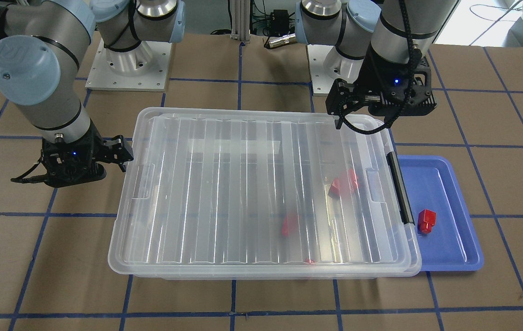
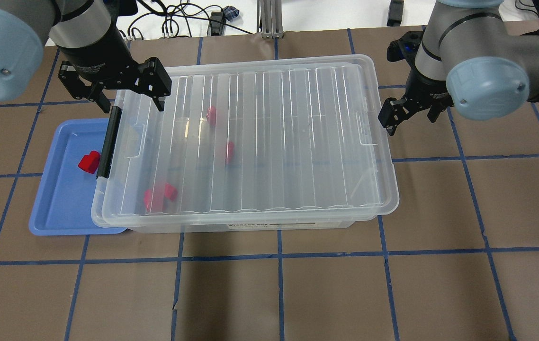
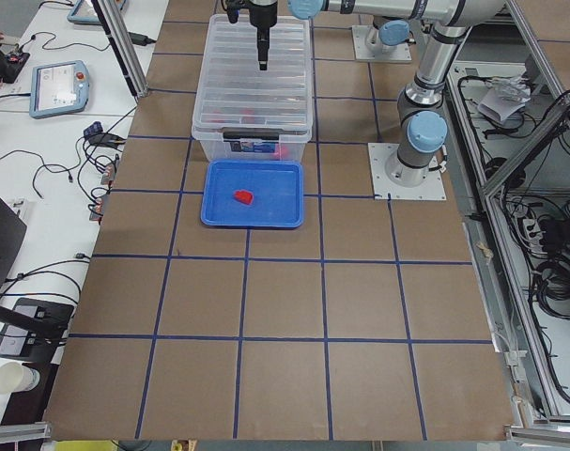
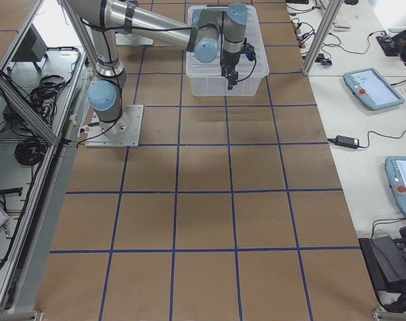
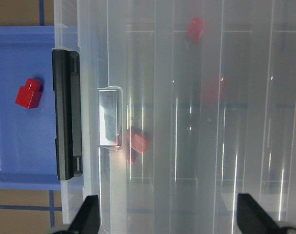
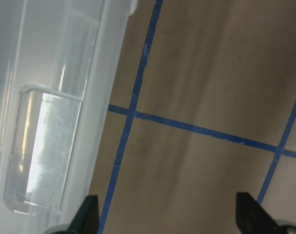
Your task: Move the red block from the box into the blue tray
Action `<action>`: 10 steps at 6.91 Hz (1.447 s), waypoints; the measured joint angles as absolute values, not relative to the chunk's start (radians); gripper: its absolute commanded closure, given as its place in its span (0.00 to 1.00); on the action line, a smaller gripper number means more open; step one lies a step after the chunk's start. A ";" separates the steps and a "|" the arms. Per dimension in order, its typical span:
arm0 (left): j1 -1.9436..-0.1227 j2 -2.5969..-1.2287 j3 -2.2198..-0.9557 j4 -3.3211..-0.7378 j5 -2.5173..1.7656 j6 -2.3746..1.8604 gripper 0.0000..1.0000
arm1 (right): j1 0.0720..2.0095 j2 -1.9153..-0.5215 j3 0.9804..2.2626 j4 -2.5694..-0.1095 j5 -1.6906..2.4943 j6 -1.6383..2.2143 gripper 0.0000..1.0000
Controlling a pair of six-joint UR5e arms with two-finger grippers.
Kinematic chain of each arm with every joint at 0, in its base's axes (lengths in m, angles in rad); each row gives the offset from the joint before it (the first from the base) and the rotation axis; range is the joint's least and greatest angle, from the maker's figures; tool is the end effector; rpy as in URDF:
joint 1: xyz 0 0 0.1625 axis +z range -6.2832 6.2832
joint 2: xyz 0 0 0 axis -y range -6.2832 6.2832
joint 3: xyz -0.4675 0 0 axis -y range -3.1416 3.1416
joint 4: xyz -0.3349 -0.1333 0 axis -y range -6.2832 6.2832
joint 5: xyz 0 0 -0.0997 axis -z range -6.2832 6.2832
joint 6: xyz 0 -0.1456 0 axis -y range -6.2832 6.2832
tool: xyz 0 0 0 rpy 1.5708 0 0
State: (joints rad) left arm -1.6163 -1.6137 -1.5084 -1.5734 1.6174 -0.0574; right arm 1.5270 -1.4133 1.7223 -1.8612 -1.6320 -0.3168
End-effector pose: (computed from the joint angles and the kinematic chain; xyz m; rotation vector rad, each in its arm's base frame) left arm -0.1472 -0.4508 0.4924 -0.0190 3.0957 -0.0298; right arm 0.1029 -0.4943 0.3752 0.4206 -3.0556 -0.0451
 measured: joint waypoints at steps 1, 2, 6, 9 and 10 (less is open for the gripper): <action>-1.616 -1.614 -1.507 -1.573 1.619 -0.053 0.00 | 1.531 -1.415 1.720 -1.875 -1.635 -0.317 0.00; -1.616 -1.614 -1.507 -1.573 1.620 -0.052 0.00 | 1.532 -1.426 1.707 -1.884 -1.632 -0.315 0.00; -1.617 -1.612 -1.510 -1.570 1.621 -0.051 0.00 | 1.621 -1.495 1.499 -1.706 -1.553 -0.200 0.00; -1.617 -1.607 -1.515 -1.569 1.620 -0.051 0.00 | 1.636 -1.483 1.471 -1.661 -1.530 -0.147 0.00; -1.617 -1.609 -1.513 -1.568 1.620 -0.051 0.00 | 1.636 -1.479 1.464 -1.660 -1.529 -0.143 0.00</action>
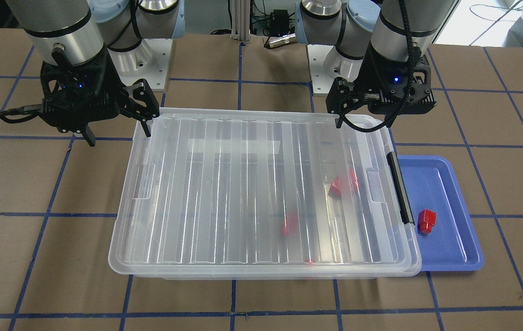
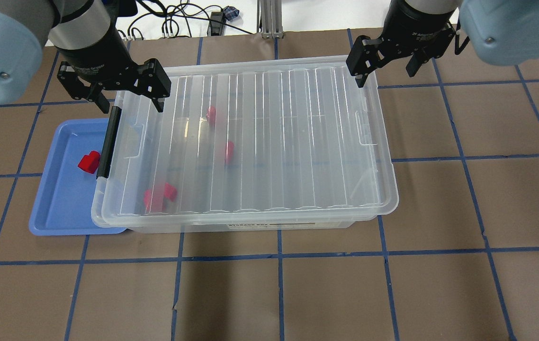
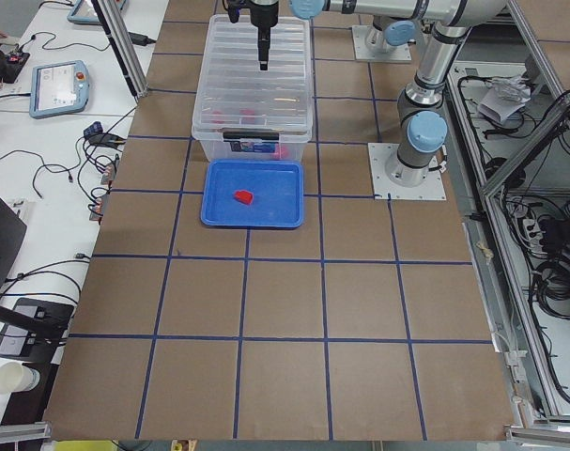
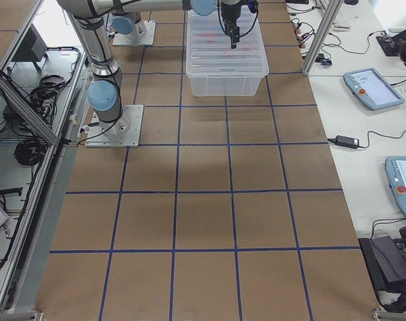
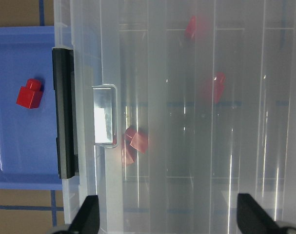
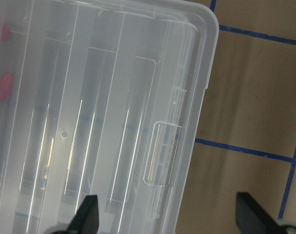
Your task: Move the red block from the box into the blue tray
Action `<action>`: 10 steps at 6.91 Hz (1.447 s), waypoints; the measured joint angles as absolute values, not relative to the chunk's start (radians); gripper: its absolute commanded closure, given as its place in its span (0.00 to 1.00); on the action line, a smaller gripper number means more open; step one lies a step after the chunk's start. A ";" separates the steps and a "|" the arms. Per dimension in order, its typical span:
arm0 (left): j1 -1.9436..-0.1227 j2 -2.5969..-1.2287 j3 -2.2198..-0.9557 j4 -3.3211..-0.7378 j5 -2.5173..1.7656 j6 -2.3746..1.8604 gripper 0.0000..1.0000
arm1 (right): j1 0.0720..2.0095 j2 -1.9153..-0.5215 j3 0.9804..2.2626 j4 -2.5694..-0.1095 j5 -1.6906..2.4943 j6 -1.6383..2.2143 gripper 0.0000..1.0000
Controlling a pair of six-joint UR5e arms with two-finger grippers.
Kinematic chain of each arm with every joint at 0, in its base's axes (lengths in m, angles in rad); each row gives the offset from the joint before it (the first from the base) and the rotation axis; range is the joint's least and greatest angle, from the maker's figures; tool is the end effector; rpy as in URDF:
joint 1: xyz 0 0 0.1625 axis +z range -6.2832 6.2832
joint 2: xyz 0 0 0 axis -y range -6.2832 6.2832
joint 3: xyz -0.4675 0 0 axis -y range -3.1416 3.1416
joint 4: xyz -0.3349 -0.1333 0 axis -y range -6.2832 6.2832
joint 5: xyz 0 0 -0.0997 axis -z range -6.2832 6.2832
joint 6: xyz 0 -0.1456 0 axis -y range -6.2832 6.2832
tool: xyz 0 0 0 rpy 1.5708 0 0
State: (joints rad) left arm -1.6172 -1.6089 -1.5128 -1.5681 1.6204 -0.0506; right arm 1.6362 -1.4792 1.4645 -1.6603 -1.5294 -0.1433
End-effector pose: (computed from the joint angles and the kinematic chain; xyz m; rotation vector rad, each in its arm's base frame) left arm -0.1471 -0.4493 0.4932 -0.0074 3.0929 -0.0386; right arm 0.1712 -0.4818 0.4986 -0.3262 3.0828 -0.1640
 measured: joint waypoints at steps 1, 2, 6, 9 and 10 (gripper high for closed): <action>-1.618 -1.613 -1.508 -1.568 1.621 -0.051 0.00 | 1.636 -1.474 1.456 -1.659 -1.531 -0.142 0.00; -1.618 -1.615 -1.506 -1.568 1.620 -0.051 0.00 | 1.635 -1.471 1.451 -1.659 -1.531 -0.142 0.00; -1.618 -1.614 -1.515 -1.567 1.620 -0.051 0.00 | 1.637 -1.470 1.447 -1.663 -1.530 -0.135 0.00; -1.618 -1.611 -1.519 -1.566 1.620 -0.050 0.00 | 1.637 -1.471 1.440 -1.673 -1.543 -0.079 0.00; -1.619 -1.611 -1.518 -1.566 1.620 -0.050 0.00 | 1.637 -1.473 1.441 -1.674 -1.539 -0.048 0.00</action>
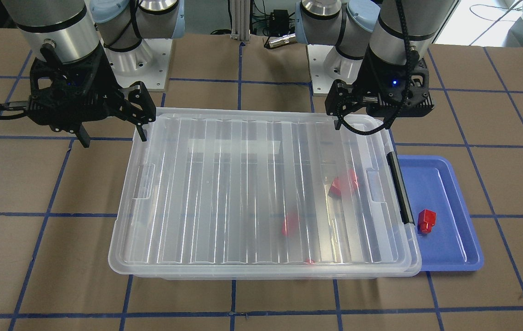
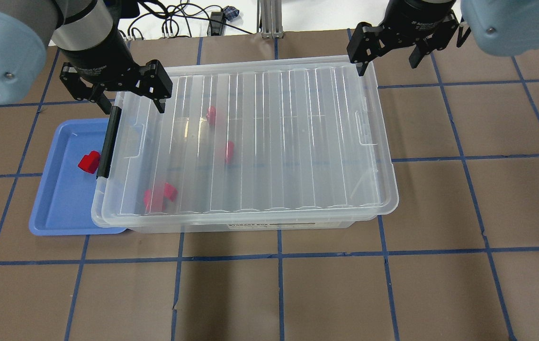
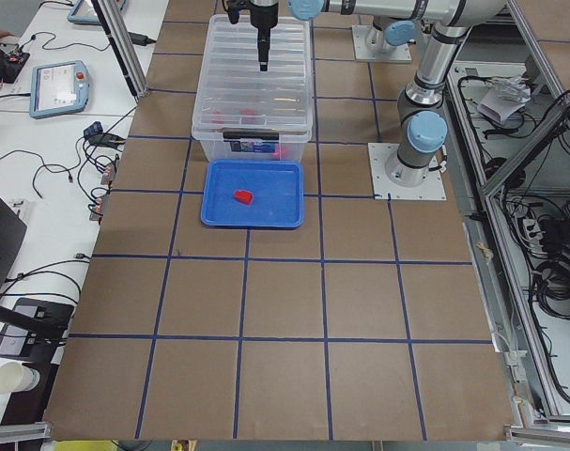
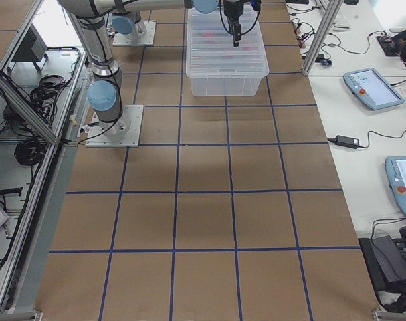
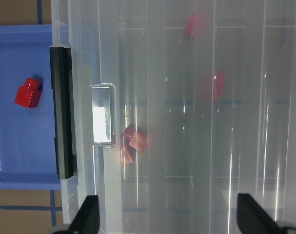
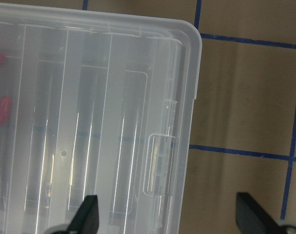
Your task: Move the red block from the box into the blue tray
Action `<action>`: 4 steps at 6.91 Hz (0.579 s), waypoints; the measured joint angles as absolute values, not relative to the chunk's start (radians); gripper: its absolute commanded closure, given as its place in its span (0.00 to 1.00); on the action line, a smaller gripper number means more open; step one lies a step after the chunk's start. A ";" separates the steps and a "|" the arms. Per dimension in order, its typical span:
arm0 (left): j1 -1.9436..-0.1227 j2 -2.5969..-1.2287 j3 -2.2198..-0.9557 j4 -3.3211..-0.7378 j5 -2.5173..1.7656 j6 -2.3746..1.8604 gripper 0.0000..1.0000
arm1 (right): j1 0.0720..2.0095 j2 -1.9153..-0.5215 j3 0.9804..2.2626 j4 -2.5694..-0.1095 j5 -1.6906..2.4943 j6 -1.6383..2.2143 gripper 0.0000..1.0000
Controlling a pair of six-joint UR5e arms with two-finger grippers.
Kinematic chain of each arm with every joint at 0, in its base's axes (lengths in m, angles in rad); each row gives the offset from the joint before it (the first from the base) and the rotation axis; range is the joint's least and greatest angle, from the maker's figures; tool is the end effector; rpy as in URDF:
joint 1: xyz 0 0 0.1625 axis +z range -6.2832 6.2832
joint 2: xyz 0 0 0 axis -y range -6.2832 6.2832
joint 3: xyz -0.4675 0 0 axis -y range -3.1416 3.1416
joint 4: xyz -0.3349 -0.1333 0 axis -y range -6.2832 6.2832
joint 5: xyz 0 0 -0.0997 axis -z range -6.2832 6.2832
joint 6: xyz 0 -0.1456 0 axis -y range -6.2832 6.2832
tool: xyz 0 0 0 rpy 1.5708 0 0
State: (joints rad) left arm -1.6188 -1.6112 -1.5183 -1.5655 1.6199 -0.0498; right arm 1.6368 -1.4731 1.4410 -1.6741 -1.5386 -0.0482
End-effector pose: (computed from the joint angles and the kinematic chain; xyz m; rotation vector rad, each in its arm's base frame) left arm -0.1479 -0.4494 0.4900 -0.0034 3.0932 -0.0306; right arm 0.1706 -0.4886 0.5078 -0.1804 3.0959 -0.2098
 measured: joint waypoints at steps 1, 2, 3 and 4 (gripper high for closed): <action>-1.619 -1.609 -1.519 -1.566 1.620 -0.050 0.00 | 1.637 -1.476 1.446 -1.689 -1.537 -0.032 0.00; -1.620 -1.607 -1.518 -1.565 1.620 -0.049 0.00 | 1.637 -1.477 1.453 -1.719 -1.539 -0.027 0.00; -1.620 -1.607 -1.518 -1.565 1.620 -0.049 0.00 | 1.636 -1.477 1.458 -1.736 -1.541 -0.025 0.00; -1.620 -1.606 -1.519 -1.565 1.620 -0.048 0.00 | 1.635 -1.478 1.461 -1.739 -1.542 -0.025 0.00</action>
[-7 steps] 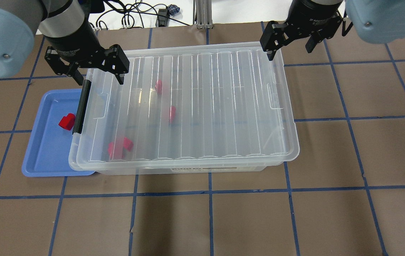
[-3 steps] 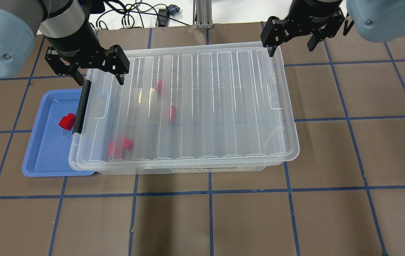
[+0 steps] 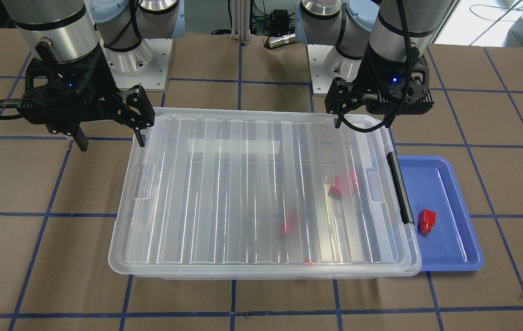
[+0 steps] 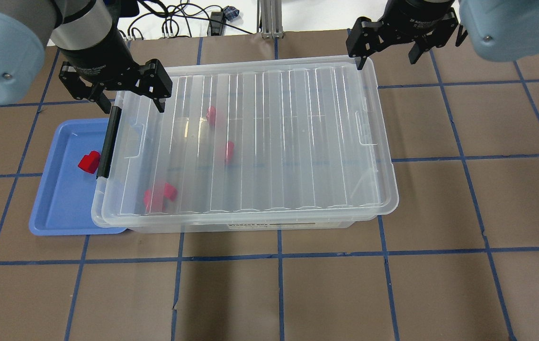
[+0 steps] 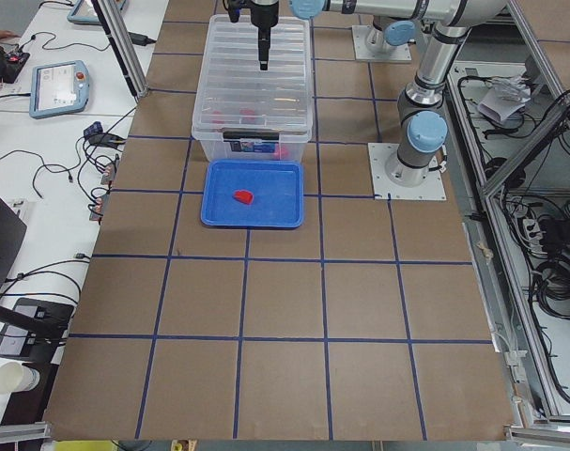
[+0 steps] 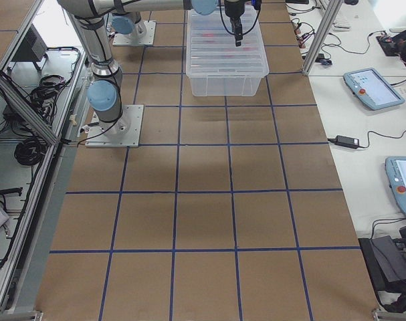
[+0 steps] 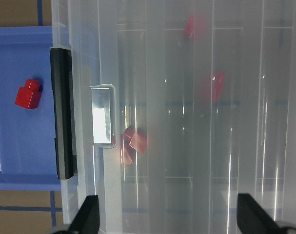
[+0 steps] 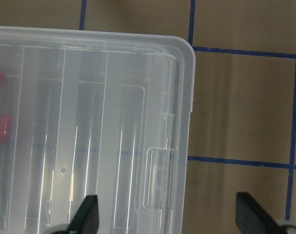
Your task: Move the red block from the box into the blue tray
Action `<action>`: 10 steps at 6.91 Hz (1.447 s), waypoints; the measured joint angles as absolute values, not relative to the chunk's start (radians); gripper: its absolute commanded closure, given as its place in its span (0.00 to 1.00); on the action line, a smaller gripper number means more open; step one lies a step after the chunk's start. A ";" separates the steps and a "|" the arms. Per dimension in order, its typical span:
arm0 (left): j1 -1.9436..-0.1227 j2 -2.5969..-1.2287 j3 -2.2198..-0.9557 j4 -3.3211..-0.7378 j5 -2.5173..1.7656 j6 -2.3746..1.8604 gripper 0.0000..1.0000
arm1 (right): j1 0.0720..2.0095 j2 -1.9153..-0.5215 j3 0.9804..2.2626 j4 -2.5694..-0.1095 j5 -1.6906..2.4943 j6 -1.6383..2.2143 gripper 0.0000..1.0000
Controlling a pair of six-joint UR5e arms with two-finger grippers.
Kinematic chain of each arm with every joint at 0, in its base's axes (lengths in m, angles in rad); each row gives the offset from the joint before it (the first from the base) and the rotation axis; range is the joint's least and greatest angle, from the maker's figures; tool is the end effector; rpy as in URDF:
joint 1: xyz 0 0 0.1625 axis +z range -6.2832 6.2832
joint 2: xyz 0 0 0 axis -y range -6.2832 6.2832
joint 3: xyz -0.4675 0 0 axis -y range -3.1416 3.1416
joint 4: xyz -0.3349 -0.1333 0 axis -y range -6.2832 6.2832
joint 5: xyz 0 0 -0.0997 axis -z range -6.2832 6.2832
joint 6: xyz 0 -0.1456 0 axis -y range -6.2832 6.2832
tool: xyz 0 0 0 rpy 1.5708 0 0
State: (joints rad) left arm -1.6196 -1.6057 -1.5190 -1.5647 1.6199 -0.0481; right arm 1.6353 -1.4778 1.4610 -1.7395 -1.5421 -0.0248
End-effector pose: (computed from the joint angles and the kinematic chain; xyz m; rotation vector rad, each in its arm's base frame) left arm -0.1482 -0.4475 0.4923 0.0002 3.0934 -0.0392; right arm 0.1696 -0.4932 0.5090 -0.1423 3.0928 -0.2871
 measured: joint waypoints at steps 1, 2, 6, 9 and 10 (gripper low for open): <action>-1.619 -1.605 -1.520 -1.565 1.620 -0.048 0.00 | 1.635 -1.479 1.462 -1.741 -1.542 -0.025 0.00; -1.619 -1.604 -1.520 -1.565 1.620 -0.048 0.00 | 1.637 -1.480 1.462 -1.735 -1.543 -0.025 0.00; -1.618 -1.604 -1.517 -1.564 1.621 -0.047 0.00 | 1.629 -1.490 1.444 -1.575 -1.556 -0.025 0.00; -1.620 -1.602 -1.516 -1.552 1.621 -0.046 0.00 | 1.627 -1.496 1.444 -1.553 -1.570 -0.025 0.00; -1.616 -1.602 -1.519 -1.551 1.613 -0.047 0.00 | 1.627 -1.496 1.445 -1.554 -1.570 -0.025 0.00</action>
